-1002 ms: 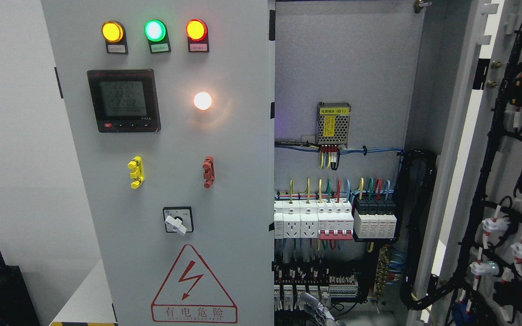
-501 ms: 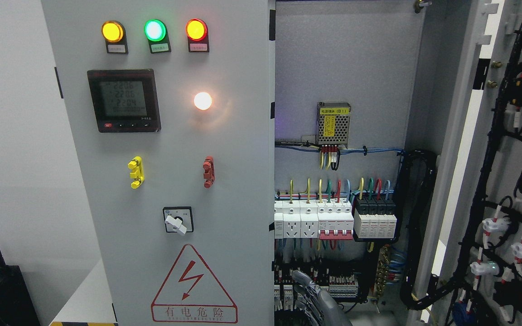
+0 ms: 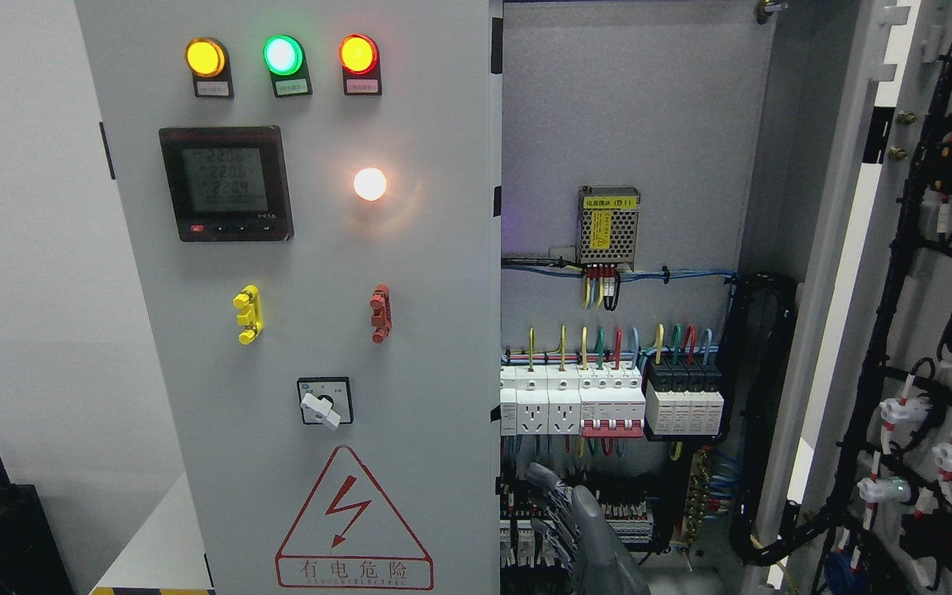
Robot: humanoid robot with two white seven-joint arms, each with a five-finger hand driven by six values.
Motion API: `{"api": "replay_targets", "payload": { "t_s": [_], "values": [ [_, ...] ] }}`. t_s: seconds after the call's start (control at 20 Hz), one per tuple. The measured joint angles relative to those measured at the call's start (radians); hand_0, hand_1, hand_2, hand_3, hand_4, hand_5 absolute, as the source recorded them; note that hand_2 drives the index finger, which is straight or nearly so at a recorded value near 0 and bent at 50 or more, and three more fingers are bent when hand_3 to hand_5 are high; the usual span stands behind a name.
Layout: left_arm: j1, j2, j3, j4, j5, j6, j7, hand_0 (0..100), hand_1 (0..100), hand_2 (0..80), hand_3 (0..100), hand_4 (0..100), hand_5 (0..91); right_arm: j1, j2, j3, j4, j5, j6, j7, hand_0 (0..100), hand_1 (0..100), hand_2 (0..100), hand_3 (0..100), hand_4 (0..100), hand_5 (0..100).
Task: Open door with both hands
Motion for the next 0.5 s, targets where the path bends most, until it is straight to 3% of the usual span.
{"api": "replay_targets", "payload": {
  "t_s": [0.5],
  "values": [
    [0.0, 0.0, 0.0, 0.0, 0.0, 0.0, 0.0, 0, 0, 0.0, 0, 3, 0.0, -0.04, -0.011, -0.005, 0.063, -0.033, 0.004, 0.003, 0, 0, 0, 0, 0, 0]
  ]
}}
